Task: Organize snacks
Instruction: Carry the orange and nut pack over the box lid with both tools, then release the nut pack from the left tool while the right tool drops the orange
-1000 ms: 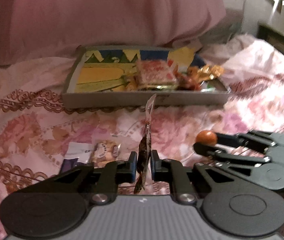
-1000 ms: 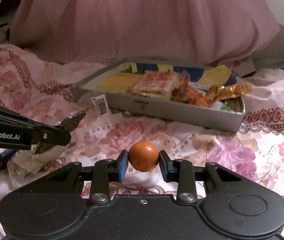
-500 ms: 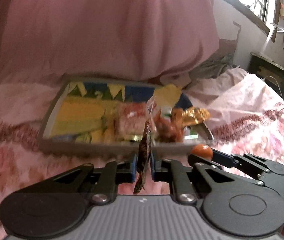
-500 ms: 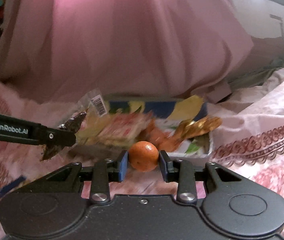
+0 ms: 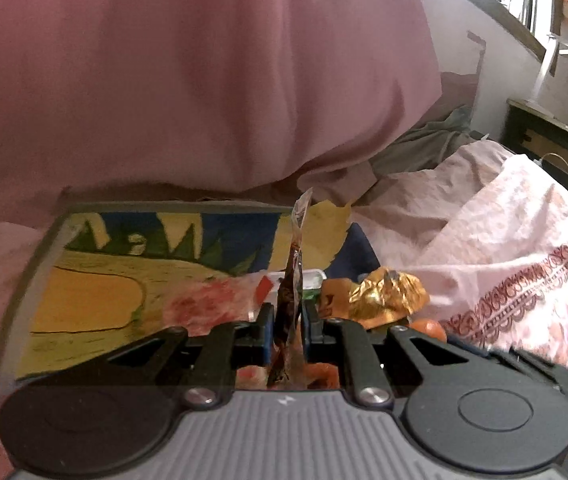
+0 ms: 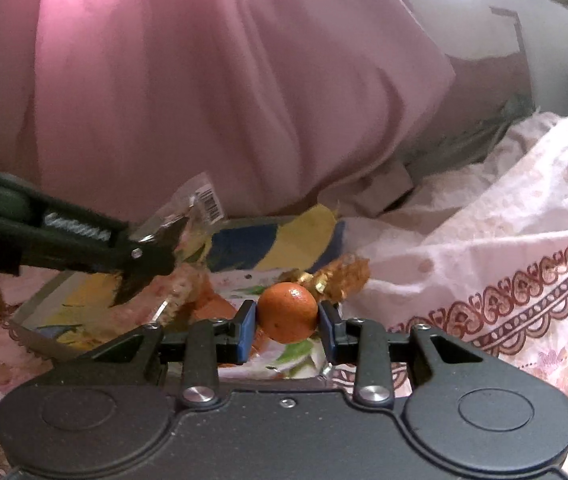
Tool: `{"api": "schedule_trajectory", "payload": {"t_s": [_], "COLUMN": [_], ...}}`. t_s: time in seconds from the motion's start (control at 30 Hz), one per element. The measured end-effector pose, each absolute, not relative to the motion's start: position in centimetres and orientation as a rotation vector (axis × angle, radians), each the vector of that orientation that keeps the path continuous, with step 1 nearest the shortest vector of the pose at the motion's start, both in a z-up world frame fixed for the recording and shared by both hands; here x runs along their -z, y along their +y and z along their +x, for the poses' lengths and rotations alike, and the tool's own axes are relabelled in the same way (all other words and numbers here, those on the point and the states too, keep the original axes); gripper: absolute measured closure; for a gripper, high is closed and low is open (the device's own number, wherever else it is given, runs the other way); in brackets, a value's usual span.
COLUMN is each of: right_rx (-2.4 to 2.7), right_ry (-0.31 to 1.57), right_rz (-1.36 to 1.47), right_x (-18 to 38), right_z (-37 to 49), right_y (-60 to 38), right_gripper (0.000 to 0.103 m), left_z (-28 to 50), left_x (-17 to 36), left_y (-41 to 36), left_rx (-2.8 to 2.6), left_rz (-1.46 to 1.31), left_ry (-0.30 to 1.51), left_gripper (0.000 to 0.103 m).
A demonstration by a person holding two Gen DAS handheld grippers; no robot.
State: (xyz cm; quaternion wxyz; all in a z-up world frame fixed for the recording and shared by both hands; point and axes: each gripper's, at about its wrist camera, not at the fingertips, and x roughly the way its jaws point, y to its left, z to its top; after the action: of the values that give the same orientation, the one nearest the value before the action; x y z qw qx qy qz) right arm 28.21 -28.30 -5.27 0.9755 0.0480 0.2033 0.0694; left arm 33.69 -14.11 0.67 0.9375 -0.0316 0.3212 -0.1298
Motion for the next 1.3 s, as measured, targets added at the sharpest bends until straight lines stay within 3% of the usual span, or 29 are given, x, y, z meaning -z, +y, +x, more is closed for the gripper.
{"api": "schedule_trajectory", "payload": {"t_s": [0.7, 0.87, 0.97, 1.1, 1.3], "right_rx": [-0.157, -0.159, -0.146, -0.130, -0.123], "right_ry": [0.448, 0.432, 0.410, 0.382, 0.315], "right_rz": [0.027, 0.023, 0.023, 0.056, 0.091], "right_x": [6.3, 6.1, 5.7, 4.7, 2.6], "right_z": [28.8, 28.4, 27.8, 27.0, 24.4], "right_y": [-27.5, -27.4, -27.5, -27.9, -28.3], "right_gripper": [0.064, 0.057, 0.043, 0.031, 0.007], "left_z": [36.1, 35.6, 35.0, 33.2, 29.4], "left_x": [2.3, 2.1, 1.5, 0.0, -2.4], "left_y": [-16.6, -15.8, -15.0, -13.1, -9.7], "left_rx": [0.263, 0.249, 0.237, 0.211, 0.152], "left_rz": [-0.068, -0.084, -0.094, -0.123, -0.153], "left_ry": [0.701, 0.706, 0.700, 0.656, 0.608], "left_gripper": [0.087, 0.077, 0.069, 0.044, 0.018]}}
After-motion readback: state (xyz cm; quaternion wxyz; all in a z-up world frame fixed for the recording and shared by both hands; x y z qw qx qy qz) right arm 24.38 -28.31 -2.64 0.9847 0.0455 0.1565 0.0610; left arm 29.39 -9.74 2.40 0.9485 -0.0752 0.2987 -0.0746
